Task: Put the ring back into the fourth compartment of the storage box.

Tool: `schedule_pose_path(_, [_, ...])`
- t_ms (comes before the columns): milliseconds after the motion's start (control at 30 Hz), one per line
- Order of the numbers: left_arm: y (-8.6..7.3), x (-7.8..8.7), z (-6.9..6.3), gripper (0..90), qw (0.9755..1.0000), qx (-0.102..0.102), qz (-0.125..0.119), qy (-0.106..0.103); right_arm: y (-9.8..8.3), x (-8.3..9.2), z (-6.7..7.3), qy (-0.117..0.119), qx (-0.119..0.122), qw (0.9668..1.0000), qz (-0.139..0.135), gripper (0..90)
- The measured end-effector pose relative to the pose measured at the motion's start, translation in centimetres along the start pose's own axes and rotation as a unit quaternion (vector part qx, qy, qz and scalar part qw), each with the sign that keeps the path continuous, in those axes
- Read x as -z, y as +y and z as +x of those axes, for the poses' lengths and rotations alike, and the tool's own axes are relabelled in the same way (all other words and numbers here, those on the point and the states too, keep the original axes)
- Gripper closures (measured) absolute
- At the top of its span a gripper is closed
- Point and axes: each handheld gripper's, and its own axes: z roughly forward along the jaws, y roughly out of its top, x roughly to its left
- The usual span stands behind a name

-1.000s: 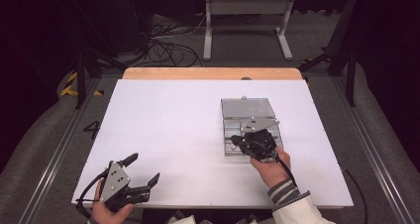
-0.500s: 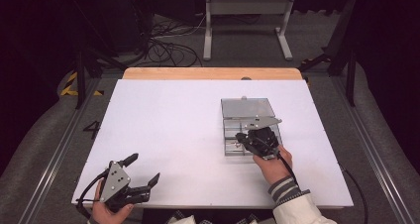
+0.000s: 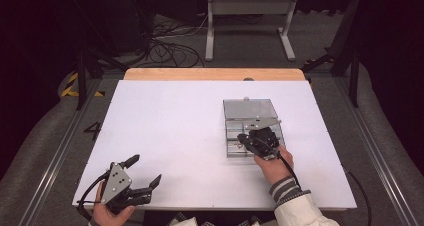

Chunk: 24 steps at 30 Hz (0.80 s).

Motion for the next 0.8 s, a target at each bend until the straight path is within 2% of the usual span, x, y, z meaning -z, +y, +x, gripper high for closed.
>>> schedule_pose_path(800, [0.0, 0.0, 0.0, 13.8, 1.0000, -0.002, 0.002, 0.000, -0.4, -2.2, 0.2, 0.017, -0.007, 0.9994, 0.030, 88.4])
